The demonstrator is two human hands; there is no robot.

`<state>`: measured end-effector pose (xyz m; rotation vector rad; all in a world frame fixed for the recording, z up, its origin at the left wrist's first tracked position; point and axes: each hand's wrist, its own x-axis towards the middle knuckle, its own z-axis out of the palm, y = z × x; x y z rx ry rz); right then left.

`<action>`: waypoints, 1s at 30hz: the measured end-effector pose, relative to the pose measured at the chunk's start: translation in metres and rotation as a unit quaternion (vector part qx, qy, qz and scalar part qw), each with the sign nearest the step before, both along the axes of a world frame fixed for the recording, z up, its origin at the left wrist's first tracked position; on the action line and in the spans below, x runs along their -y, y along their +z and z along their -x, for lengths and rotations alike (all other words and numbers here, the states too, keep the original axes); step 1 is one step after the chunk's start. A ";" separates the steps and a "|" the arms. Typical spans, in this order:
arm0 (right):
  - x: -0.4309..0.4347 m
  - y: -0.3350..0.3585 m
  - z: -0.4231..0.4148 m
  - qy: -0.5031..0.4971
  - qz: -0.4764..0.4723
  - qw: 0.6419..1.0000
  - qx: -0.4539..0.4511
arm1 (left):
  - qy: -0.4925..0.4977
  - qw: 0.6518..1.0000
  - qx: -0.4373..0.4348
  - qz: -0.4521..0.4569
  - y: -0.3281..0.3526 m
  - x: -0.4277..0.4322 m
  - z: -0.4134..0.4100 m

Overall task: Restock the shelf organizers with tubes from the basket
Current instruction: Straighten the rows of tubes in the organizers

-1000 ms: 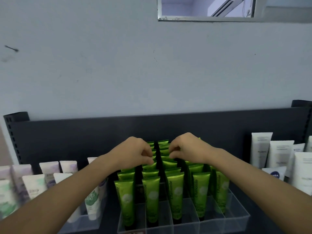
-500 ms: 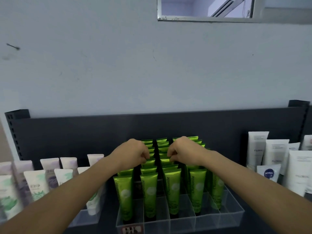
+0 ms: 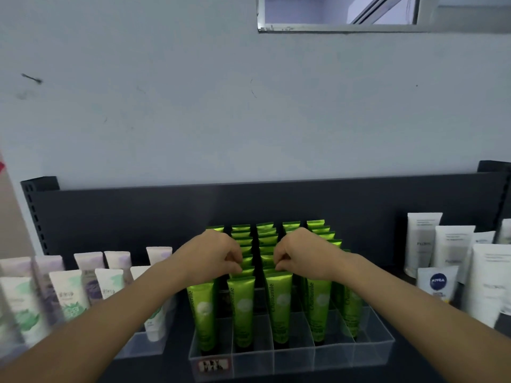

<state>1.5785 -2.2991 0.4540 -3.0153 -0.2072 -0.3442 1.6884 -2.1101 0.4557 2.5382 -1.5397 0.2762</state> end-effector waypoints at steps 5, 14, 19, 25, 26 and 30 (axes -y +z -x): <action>-0.004 0.005 0.004 0.001 -0.028 0.999 0.035 | 0.019 0.995 0.001 0.094 0.005 -0.015 0.004; -0.058 -0.002 0.003 0.057 -0.022 0.995 0.073 | 0.040 0.993 -0.007 0.110 -0.006 -0.059 0.014; -0.088 -0.001 -0.008 0.058 -0.001 0.996 0.061 | 0.057 0.989 -0.034 0.133 -0.014 -0.075 0.009; -0.115 -0.006 -0.027 0.039 0.036 0.998 0.037 | 0.061 0.986 -0.027 0.149 -0.019 -0.096 -0.002; -0.117 -0.008 -0.030 0.037 0.034 0.998 0.031 | 0.062 0.986 -0.027 0.151 -0.020 -0.101 -0.004; -0.124 -0.014 -0.038 0.024 0.014 0.999 0.024 | 0.066 0.986 -0.029 0.150 -0.024 -0.119 -0.014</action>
